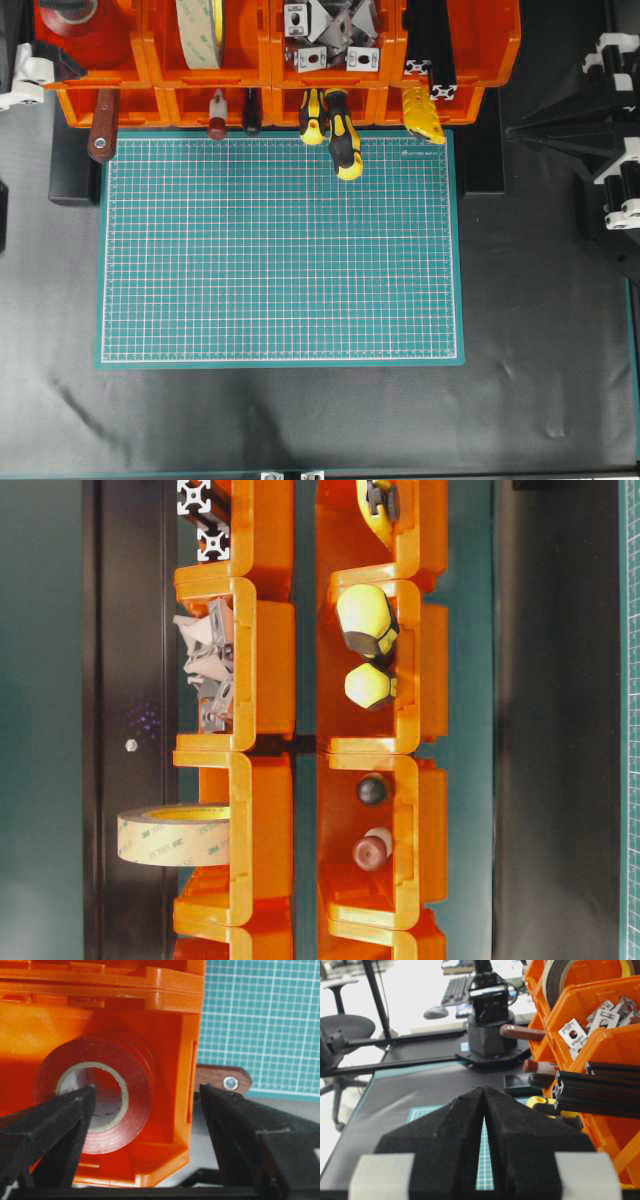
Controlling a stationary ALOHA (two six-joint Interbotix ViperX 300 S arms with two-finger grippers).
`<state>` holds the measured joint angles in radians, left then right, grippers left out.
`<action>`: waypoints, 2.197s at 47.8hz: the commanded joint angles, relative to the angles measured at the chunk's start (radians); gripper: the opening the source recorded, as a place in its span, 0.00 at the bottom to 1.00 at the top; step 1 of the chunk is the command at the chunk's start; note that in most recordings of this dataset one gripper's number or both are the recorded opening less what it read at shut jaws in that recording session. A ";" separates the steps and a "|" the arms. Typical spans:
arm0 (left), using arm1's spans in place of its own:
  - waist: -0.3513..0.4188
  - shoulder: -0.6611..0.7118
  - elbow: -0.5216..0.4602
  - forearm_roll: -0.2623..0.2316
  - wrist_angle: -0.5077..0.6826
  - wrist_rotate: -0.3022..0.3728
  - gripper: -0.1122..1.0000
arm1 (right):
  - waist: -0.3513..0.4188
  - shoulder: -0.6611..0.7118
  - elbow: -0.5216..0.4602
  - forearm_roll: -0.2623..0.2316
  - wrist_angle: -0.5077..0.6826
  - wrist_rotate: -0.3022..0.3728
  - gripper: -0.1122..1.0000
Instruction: Pick vinyl tape from container rack with left arm.
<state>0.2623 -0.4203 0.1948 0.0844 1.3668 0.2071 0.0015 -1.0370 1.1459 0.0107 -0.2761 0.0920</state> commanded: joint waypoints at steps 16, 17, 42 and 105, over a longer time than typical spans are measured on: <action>0.005 -0.009 -0.025 0.003 -0.005 0.006 0.31 | -0.003 0.005 -0.031 -0.002 0.011 -0.003 0.10; 0.005 -0.009 -0.028 0.005 -0.005 0.009 0.28 | -0.003 0.003 -0.031 -0.002 0.012 -0.002 0.10; -0.074 0.008 -0.319 0.002 0.002 0.046 0.27 | -0.009 -0.012 -0.034 0.000 0.023 -0.002 0.10; -0.522 0.393 0.249 0.000 -0.818 -0.319 0.27 | -0.012 -0.048 -0.044 0.000 0.035 0.006 0.10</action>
<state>-0.2608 -0.0322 0.4679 0.0828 0.5691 -0.1150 -0.0077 -1.0907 1.1351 0.0107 -0.2347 0.0966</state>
